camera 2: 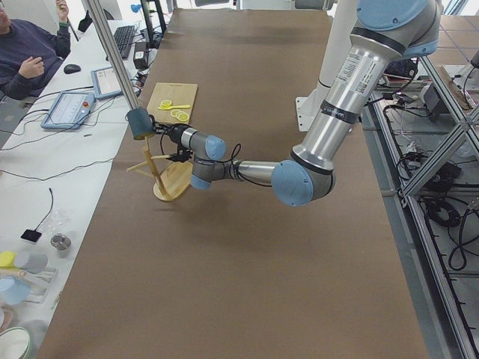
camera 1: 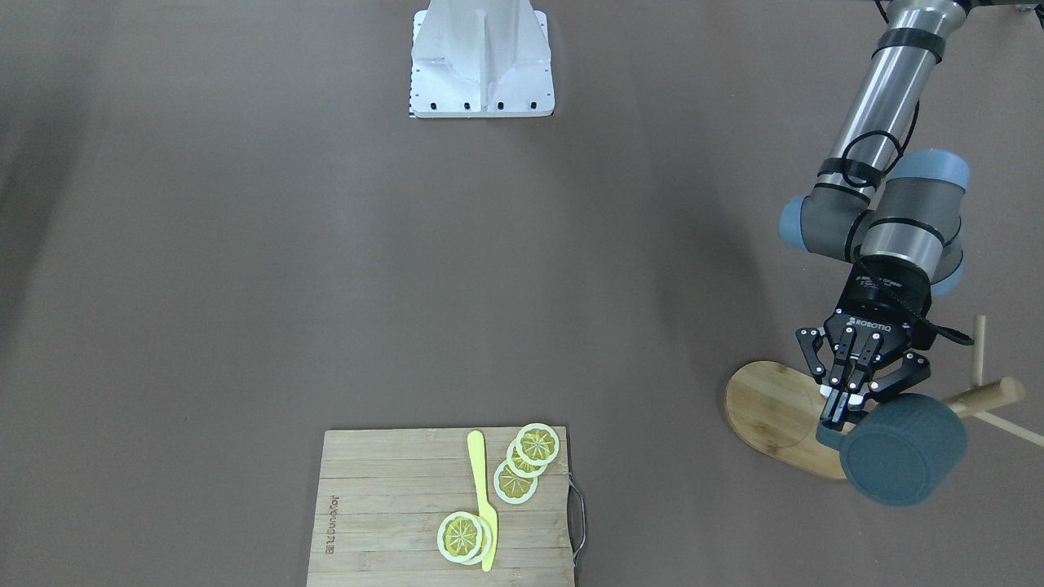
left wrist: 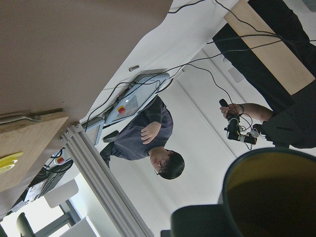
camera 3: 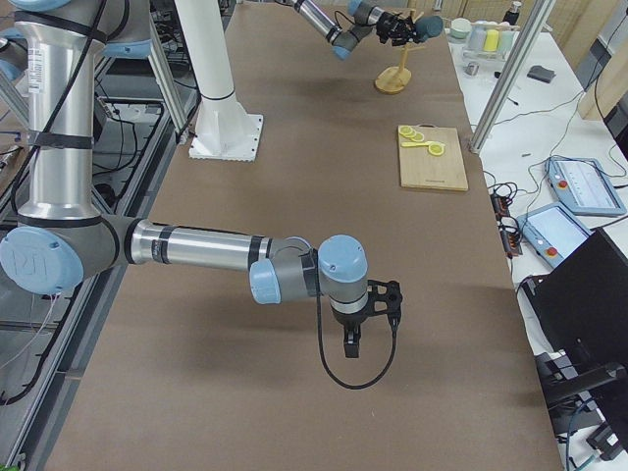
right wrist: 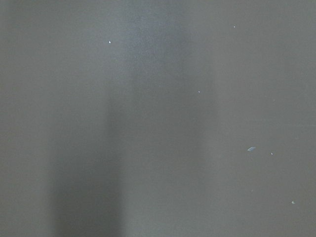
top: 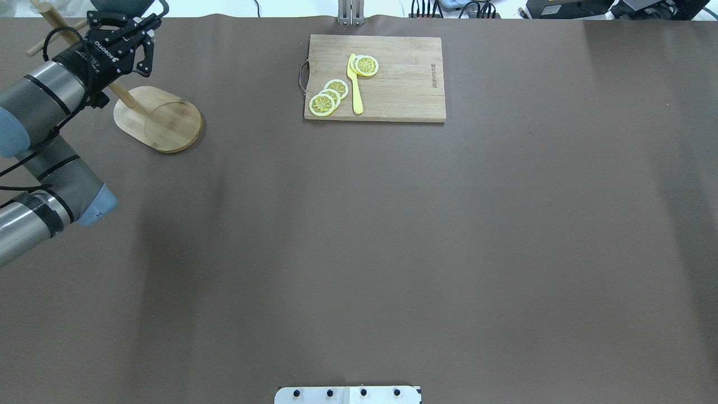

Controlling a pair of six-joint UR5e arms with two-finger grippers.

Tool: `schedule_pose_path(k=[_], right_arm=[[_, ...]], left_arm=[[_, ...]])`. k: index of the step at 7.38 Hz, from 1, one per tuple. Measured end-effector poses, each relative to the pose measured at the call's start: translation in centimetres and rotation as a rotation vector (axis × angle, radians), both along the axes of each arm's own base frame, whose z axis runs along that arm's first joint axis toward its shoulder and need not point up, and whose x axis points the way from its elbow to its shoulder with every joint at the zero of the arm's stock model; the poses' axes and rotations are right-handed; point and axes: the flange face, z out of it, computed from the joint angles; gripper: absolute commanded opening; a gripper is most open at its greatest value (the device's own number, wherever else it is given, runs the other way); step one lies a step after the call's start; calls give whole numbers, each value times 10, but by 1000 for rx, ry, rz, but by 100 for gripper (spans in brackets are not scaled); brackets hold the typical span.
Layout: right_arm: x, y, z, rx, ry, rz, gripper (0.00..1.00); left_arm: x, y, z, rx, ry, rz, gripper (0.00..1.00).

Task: Hang cup on storage rack
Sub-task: 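Align the mug handle over a mug-tree peg with the left gripper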

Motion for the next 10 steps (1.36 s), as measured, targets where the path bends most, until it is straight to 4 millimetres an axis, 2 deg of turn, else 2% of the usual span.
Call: schedule_pose_path(k=[2, 5, 7, 10], right_arm=[[0, 0, -1, 2, 0, 0, 100], [0, 0, -1, 2, 0, 1, 100], [0, 0, 0, 0, 0, 1, 100], [0, 0, 0, -1, 2, 2, 100]], left_arm=[[-8, 12, 21, 2, 9, 0, 0], [-10, 21, 29, 17, 20, 6, 0], [-3, 27, 33, 13, 21, 10, 0], [22, 42, 29, 13, 44, 8, 0]])
